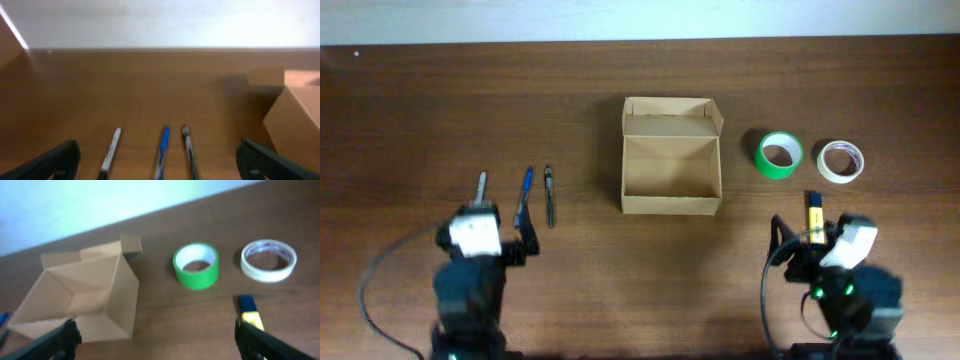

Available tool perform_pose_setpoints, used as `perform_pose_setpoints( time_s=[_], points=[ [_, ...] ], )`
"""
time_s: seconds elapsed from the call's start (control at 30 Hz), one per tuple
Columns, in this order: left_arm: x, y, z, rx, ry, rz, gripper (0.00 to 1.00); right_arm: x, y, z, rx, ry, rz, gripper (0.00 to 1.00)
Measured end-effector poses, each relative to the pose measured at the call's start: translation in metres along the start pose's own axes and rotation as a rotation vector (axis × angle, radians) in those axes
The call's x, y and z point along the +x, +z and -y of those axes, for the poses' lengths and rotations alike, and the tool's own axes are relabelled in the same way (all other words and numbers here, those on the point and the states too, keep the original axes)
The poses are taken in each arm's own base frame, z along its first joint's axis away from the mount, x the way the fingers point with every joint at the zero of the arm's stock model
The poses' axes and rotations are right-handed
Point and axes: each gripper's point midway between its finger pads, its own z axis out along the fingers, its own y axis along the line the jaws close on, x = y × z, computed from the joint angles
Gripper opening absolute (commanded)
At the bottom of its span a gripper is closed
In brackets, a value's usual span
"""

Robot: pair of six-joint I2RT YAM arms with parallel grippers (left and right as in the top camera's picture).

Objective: Pack container
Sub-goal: 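Move the right gripper over the green tape roll and grasp it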

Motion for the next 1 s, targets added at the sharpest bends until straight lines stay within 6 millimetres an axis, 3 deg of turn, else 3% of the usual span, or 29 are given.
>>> perform_pose_setpoints(
  time_s=[0.17,0.37,0.43,0.53,0.7,0.83,0.87,1.0],
  points=[
    [-0.043,0.036,0.003,0.014,0.018,-0.239,0.99,-0.055,-0.003,-0.014,0.051,-0.040,-0.235,0.99],
    [-0.097,0.096,0.014,0.069,0.018,-0.369,0.99,-0.124,0.003,-0.035,0.053,-0.062,-0.370,0.99],
    [-0.104,0.112,0.018,0.090,0.015,-0.391,0.99,-0.145,0.012,-0.040,0.045,-0.070,-0.364,0.98],
    [-0.101,0.130,0.022,0.111,0.011,-0.435,0.99,-0.160,0.033,-0.041,0.044,-0.070,-0.373,0.89],
    [-0.071,0.143,0.026,0.127,0.006,-0.538,0.99,-0.141,0.091,-0.017,0.151,0.014,-0.502,0.87],
    [-0.061,0.147,0.027,0.130,0.005,-0.567,0.99,-0.095,0.145,0.012,0.238,0.089,-0.662,0.87],
    [-0.061,0.147,0.027,0.130,0.005,-0.567,0.99,-0.073,0.164,0.027,0.273,0.117,-0.729,0.87],
    [-0.061,0.147,0.027,0.130,0.005,-0.567,0.99,-0.034,0.191,0.061,0.340,0.178,-0.838,0.87]
  ],
)
